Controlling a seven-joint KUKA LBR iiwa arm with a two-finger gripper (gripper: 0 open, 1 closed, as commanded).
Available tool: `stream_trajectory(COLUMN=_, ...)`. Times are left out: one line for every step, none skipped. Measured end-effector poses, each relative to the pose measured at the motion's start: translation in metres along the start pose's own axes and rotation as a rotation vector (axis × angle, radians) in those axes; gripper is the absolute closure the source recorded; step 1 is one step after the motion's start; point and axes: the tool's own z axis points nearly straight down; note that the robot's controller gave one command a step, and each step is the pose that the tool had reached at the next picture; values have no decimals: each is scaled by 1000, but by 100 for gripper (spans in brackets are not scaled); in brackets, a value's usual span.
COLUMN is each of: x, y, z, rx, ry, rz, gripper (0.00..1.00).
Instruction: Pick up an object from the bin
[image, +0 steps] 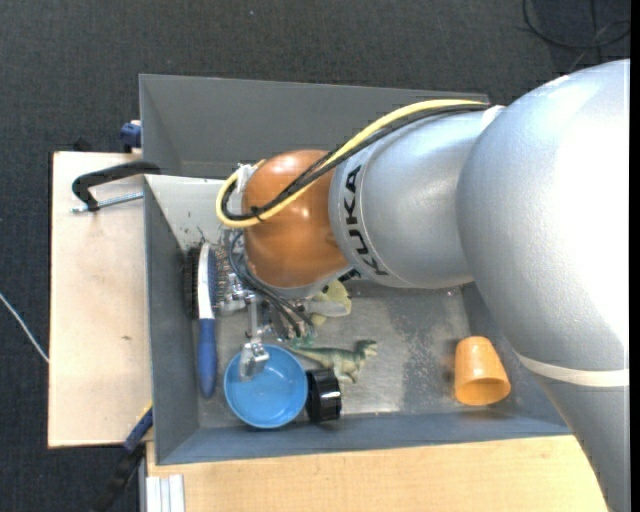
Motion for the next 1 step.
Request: stream_trajectory(x=7, y=8, z=25, rx=8, ry=-14, rz=-101, gripper=0)
